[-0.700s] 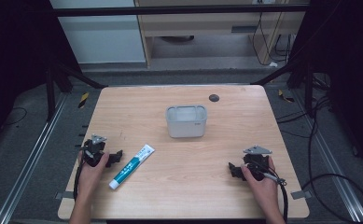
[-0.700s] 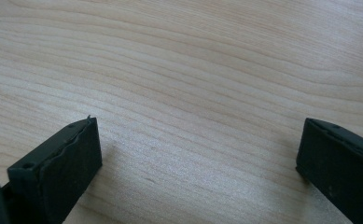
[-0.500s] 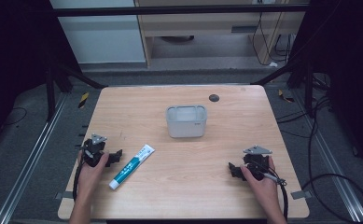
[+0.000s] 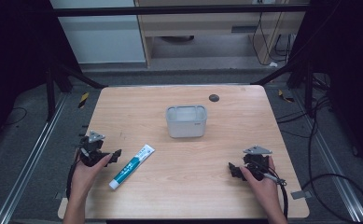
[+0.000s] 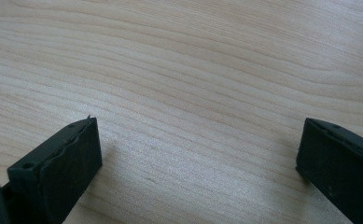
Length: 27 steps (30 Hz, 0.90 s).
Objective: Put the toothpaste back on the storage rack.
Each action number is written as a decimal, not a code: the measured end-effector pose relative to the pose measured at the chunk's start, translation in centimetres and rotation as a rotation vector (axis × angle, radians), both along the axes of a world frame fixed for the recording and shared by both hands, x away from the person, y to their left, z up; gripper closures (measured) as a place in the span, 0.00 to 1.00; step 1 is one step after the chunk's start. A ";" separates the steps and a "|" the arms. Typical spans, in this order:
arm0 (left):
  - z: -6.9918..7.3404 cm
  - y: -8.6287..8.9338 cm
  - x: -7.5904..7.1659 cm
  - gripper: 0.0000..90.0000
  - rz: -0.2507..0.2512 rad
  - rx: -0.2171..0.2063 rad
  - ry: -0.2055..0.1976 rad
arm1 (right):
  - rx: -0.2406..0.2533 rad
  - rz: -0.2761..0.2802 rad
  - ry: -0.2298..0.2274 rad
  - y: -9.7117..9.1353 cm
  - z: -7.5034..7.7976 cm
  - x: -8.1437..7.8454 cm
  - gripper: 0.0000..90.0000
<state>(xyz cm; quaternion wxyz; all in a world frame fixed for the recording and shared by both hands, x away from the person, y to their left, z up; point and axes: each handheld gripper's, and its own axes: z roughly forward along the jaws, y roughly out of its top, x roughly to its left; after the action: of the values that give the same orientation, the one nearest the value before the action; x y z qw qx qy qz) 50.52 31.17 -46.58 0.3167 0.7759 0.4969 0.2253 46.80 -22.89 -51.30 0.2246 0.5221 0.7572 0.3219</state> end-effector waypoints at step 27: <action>3.8 -5.1 -1.5 0.10 -0.167 0.080 0.080 | 0.000 0.000 0.000 0.0 0.0 0.0 0.00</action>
<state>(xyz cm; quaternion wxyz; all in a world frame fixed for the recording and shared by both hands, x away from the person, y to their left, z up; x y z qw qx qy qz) 49.02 26.07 -42.82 0.2829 0.8350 0.4334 0.1869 46.80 -22.89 -51.29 0.2244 0.5222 0.7572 0.3219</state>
